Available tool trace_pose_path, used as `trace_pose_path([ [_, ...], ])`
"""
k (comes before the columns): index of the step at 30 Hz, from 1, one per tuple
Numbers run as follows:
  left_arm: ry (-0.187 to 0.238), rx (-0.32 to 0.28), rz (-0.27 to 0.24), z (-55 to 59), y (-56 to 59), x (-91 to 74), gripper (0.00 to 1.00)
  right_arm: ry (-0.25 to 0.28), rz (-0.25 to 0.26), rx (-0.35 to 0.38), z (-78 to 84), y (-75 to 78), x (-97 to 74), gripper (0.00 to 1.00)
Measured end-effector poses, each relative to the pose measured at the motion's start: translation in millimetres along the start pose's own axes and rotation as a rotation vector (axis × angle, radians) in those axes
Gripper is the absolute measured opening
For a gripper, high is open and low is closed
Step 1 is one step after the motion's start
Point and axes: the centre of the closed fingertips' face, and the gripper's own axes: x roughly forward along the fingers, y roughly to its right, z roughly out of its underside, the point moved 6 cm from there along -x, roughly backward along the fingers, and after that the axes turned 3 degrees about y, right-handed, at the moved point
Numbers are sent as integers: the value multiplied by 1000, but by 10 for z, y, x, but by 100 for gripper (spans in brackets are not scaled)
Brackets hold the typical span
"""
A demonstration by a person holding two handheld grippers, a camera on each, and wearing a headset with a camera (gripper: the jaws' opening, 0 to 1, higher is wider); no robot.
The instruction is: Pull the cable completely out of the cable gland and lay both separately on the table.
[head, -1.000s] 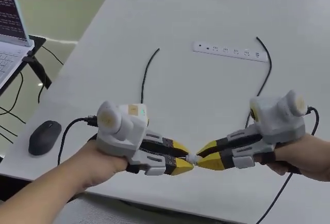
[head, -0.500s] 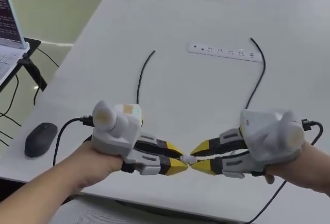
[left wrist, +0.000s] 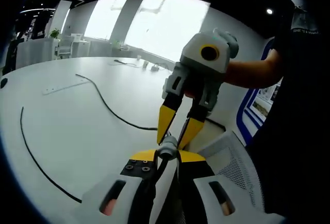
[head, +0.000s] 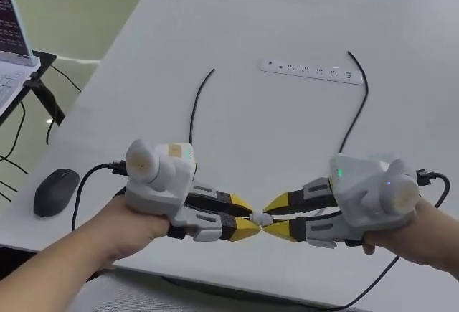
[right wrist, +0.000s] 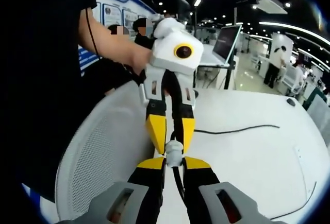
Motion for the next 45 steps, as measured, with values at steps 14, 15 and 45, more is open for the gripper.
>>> trace_pose_path([
  [14,27,47,-27,-51,-20,-31,15,11,210,115,-68,49,-204,16],
  [15,29,57,-33,-57,-27,-37,15,3,232,88,-68,43,-205,15],
  [45,53,103,-61,-138,-64,-75,14,-112,424,-73,-45,-5,-53,0],
])
